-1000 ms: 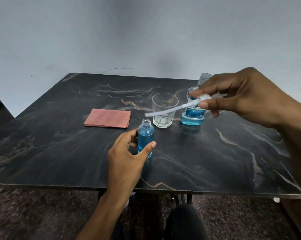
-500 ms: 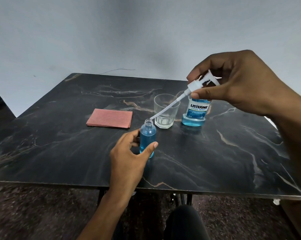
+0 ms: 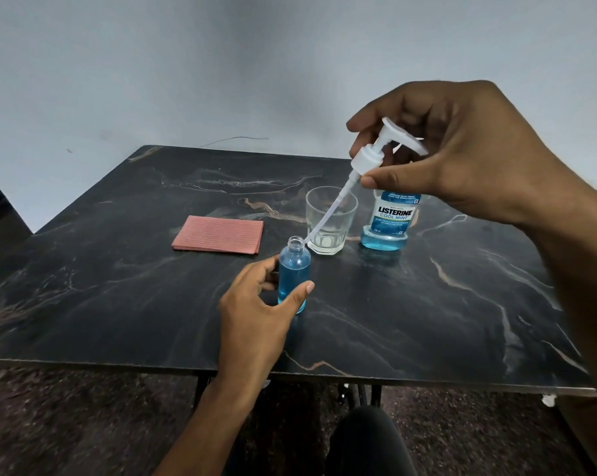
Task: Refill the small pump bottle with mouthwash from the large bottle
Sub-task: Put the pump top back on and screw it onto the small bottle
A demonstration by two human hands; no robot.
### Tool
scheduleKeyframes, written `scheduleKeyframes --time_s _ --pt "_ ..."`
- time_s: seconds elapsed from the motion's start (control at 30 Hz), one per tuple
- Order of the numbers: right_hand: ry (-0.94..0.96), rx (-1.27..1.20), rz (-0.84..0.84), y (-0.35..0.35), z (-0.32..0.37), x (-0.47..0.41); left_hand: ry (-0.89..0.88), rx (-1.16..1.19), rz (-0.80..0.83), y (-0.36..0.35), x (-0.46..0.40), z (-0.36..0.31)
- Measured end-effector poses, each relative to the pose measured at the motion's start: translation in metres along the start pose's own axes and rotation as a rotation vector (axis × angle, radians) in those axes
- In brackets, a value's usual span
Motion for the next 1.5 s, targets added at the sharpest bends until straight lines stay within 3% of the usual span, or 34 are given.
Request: scheduleKeyframes --time_s 0.3,0.9,1.5 --pt "0.003 -0.029 -0.063 0.004 0.006 -0.002 0.006 -0.016 0.0 -0.001 -0.001 -0.001" --pt "-0.003 0.109 -0.021 -0.003 0.011 -0.012 0.005 0.012 0.002 -0.007 -0.003 -0.001" --pt "-0.081 0.132 0.224 -0.071 -0.019 -0.016 0.005 0.006 -0.013 -0.007 -0.003 0.003"
Point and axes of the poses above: each hand's wrist, its own x-axis away from the middle knuckle, its own y-axis out of the back of the hand, z = x × y, the point moved 7 cm from there along -x, towards the middle knuckle, and after that the axes turned 4 degrees about -x, right-handed, at the moved point
